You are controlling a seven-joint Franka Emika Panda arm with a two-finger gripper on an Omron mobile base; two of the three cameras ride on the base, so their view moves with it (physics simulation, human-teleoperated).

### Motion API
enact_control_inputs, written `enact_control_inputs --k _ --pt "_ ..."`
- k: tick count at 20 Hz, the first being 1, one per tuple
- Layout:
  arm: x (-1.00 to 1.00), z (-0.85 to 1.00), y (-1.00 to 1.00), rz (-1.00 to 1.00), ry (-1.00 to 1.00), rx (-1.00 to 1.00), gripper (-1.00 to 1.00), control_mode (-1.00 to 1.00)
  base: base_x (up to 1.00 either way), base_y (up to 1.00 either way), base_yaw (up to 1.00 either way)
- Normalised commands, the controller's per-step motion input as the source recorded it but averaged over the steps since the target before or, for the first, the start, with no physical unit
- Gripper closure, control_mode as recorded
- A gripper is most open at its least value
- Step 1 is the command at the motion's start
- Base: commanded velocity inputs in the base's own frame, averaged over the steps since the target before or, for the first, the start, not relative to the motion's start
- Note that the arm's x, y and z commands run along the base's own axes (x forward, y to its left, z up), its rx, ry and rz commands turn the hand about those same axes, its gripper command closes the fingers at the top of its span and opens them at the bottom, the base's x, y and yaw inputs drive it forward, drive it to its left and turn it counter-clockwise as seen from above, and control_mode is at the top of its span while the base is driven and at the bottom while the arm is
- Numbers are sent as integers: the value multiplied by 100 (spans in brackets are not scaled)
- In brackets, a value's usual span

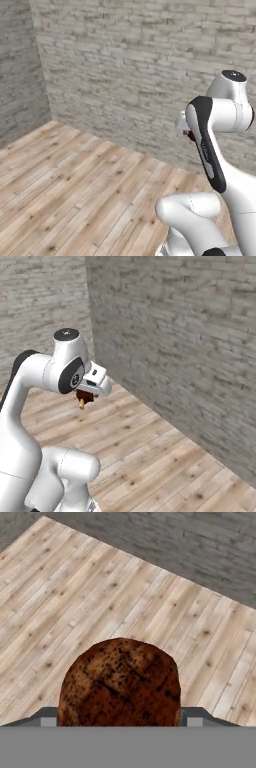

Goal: Take the steak from the fridge and place it on the digital scale on the counter by the fridge. Wait a few seconds for a reading, then move it to the plate on the dining counter.

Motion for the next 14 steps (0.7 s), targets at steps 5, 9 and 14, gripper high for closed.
enact_control_inputs --k 5,9,14 --pt "0 0 0 0 0 0 100 100 67 11 75" --pt "0 0 0 0 0 0 100 100 72 0 80" --pt "0 0 0 0 0 0 100 100 83 -1 82"
